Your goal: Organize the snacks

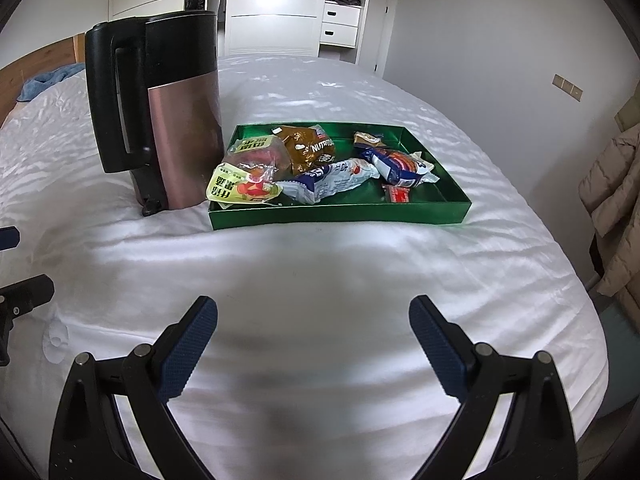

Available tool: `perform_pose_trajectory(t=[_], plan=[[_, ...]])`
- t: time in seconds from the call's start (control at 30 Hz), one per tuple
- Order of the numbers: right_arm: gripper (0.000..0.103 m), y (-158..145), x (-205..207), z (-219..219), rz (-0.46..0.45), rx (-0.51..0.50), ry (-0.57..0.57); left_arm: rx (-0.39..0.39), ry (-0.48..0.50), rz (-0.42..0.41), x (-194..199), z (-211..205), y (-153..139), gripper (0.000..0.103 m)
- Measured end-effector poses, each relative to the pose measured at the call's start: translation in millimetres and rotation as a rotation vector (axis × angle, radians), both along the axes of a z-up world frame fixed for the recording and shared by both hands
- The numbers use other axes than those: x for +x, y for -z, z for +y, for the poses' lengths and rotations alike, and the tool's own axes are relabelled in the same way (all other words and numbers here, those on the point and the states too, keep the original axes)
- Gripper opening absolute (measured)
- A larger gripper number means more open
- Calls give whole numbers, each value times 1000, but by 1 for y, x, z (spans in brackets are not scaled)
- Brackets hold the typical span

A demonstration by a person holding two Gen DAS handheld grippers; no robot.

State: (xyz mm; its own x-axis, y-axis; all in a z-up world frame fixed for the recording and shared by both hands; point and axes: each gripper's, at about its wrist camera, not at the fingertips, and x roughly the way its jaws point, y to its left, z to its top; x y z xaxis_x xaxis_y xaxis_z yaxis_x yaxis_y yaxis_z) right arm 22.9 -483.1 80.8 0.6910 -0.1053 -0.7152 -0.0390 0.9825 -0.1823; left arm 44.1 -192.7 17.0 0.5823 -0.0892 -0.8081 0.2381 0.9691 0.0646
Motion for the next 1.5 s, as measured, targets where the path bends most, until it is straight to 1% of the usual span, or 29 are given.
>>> perform_pose_trajectory(t=[0.53,0.8,1.5], plan=[[103,3,1,-3,8,4,2,5,5,9,2,-7,2,91],[103,5,1,-2,13,-5,-2,22,25,-1,1,-11,2,91],[103,6,4,-1,22,-15,-6,28,31,-8,2,-14,0,91]])
